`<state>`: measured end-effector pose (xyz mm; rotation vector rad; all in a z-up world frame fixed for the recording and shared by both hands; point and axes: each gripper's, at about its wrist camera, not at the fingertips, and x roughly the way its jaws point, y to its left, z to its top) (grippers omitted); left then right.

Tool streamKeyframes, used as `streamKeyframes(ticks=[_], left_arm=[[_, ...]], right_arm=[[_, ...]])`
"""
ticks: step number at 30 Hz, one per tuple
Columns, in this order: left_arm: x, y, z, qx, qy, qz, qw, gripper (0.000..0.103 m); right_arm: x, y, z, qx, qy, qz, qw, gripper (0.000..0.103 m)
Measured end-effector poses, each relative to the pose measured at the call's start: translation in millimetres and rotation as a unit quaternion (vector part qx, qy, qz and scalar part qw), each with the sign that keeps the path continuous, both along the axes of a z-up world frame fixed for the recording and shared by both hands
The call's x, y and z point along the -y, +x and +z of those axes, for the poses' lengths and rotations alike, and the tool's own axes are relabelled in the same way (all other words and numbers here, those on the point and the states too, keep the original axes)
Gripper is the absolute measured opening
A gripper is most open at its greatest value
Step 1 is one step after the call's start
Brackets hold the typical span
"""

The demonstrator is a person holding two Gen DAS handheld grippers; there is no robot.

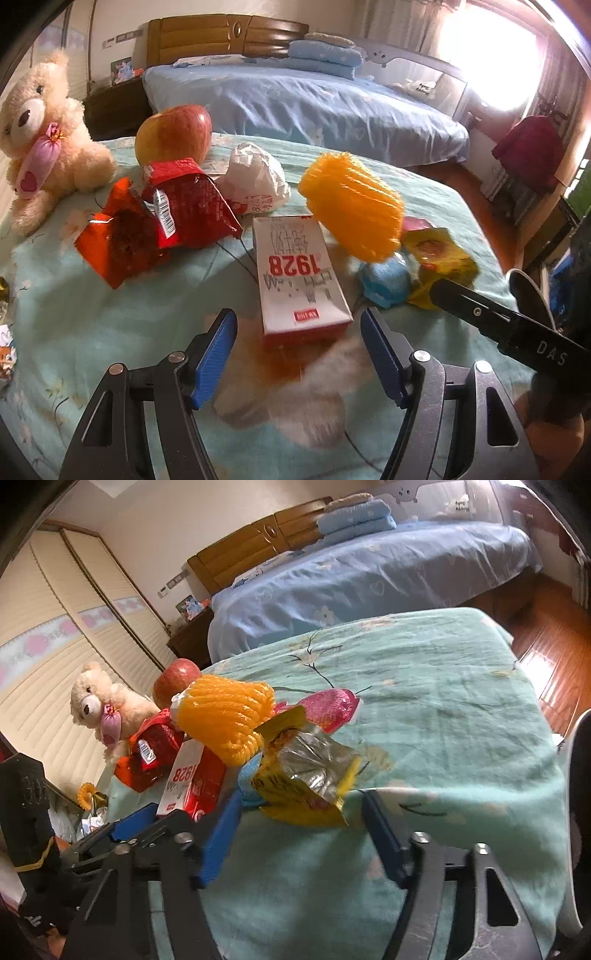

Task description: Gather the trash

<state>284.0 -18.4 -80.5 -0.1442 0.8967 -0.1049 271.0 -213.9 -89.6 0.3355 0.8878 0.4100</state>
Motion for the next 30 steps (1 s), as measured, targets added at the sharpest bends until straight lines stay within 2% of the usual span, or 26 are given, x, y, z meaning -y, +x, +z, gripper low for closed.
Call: streamKeyframes(ticks=[1,2,3,4,11,17,30], left_arm=[[1,4,-3,-0.007,-0.002,0.000,1.0000,0.065],[2,7,-6,-0.011,-0.007,-0.002,0.9999,0.049],[3,8,-9,-0.016,-0.010,-0.005,0.9998,0.050],[3,7,-9,-0.011,-0.007,-0.003,0.9999,0.050],[9,-11,-6,0.003,0.000,-0.016,0.9999,0.049],[20,-40,1,0.014,0.003,-0.041,0.9990,0.049],[60,-58,13,0.023,-0.001,-0.109,0.9938,0.049]], right_arm=[[-1,1,-1,-0.002,0.001,0.001,1.000,0.045],[-2,2,-1,-0.002,0.002,0.003,1.000,0.041],[-3,1,-1,-0.001,0.001,0.005,1.000,0.023],[-3,0,-2,-0.001,-0.002,0.007,1.000,0.010],[5,-21,5,0.015,-0.008,0.010,1.000,0.002],[21,-42,10,0.025,-0.018,-0.001,1.000,0.002],[65,-76,18,0.033,-0.023,-0.042,0.998,0.002]])
